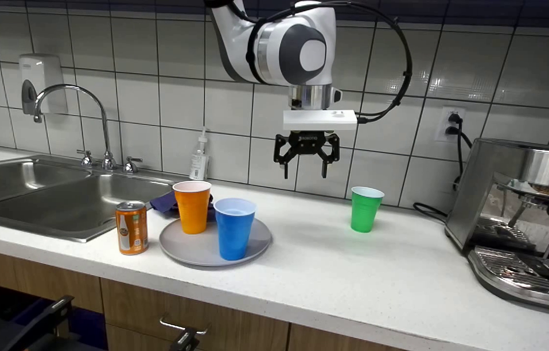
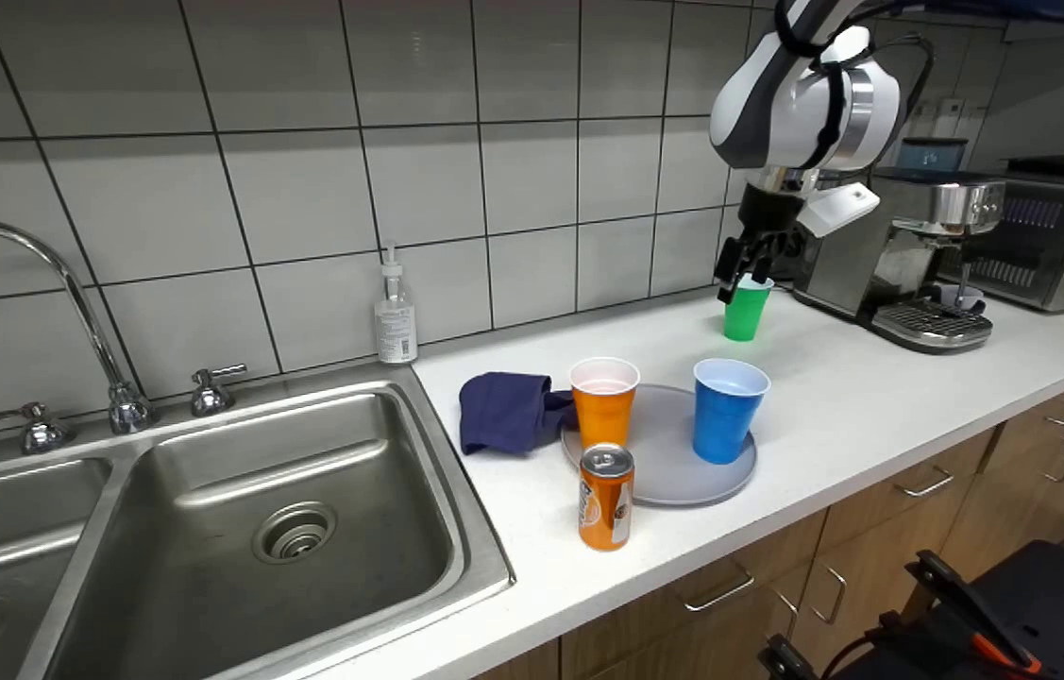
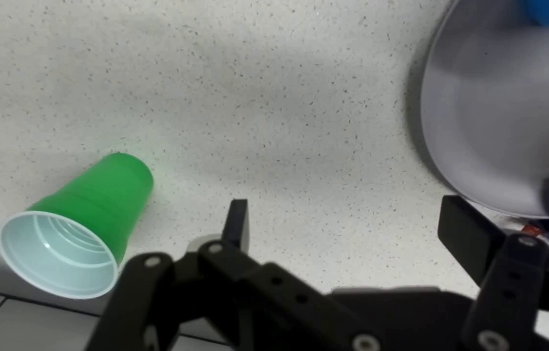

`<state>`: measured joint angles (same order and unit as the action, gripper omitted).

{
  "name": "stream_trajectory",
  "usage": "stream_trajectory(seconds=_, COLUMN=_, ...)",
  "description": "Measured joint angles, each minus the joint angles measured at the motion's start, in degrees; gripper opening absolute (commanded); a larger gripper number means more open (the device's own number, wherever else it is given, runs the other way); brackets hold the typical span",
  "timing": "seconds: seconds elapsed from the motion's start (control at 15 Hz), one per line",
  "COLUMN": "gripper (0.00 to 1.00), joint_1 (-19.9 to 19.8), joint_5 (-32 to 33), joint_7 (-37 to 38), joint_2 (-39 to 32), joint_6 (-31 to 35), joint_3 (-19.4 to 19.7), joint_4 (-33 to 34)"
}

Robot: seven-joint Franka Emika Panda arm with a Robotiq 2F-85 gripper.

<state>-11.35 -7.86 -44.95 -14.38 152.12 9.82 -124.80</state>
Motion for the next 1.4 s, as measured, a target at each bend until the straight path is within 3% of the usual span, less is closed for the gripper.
stream_trajectory(seconds=0.6, gripper=1.00, joint_1=-0.97, joint_5=0.66, joint_7=3.68, joint_2=-2.78, joint_6=0.69, joint_3=-0.26, joint_4=2.82)
stream_trajectory(seconds=1.4, gripper=1.00, joint_1=-3.79, joint_5=2.89, joint_7=14.94, joint_2=-13.86, joint_6=0.56, joint_3=-0.26, joint_4=17.37)
